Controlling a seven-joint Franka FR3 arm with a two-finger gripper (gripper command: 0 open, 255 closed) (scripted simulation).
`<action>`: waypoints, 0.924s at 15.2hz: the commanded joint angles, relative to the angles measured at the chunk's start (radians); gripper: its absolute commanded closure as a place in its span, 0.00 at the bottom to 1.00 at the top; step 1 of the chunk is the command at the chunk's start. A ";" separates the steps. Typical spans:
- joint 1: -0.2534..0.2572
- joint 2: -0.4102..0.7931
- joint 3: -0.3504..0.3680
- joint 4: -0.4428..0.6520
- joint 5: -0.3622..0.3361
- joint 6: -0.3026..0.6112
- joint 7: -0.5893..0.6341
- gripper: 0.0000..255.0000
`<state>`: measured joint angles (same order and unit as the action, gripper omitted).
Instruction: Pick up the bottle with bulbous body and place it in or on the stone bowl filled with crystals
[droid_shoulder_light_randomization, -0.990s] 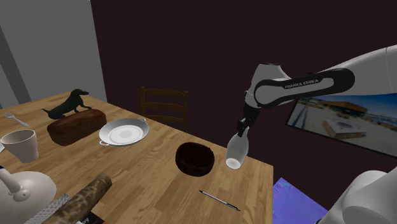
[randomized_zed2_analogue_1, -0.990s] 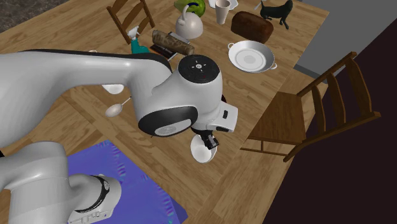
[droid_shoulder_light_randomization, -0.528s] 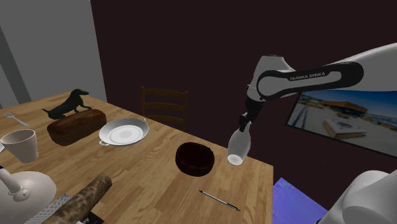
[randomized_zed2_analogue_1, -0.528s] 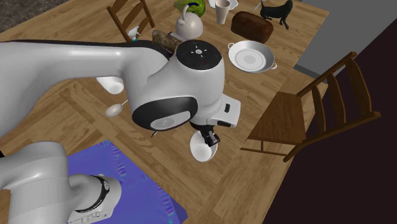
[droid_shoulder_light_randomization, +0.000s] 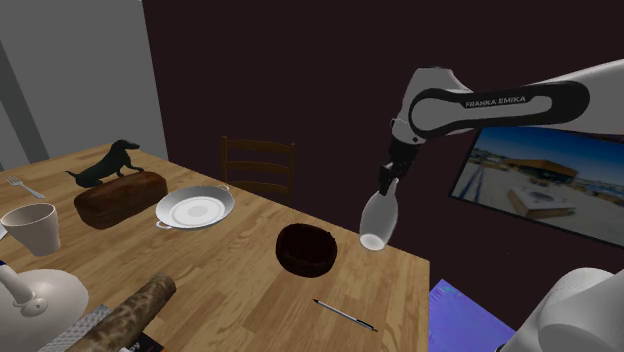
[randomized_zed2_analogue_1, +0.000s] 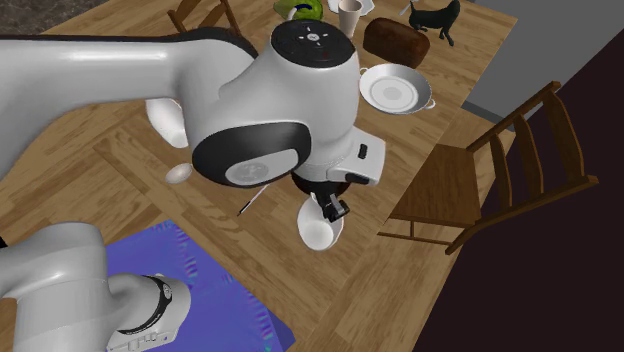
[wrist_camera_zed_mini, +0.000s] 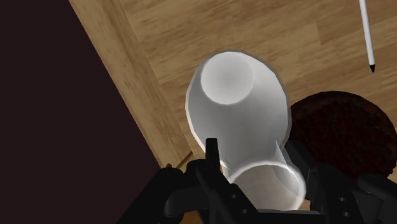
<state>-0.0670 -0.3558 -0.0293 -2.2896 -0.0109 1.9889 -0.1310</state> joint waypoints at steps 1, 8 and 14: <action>0.000 -0.007 -0.001 0.020 0.000 -0.027 -0.001 1.00; 0.000 -0.016 0.000 0.107 0.000 -0.122 -0.001 1.00; 0.000 -0.014 0.001 0.189 0.001 -0.203 -0.001 1.00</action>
<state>-0.0672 -0.3719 -0.0290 -2.1167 -0.0105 1.7998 -0.1326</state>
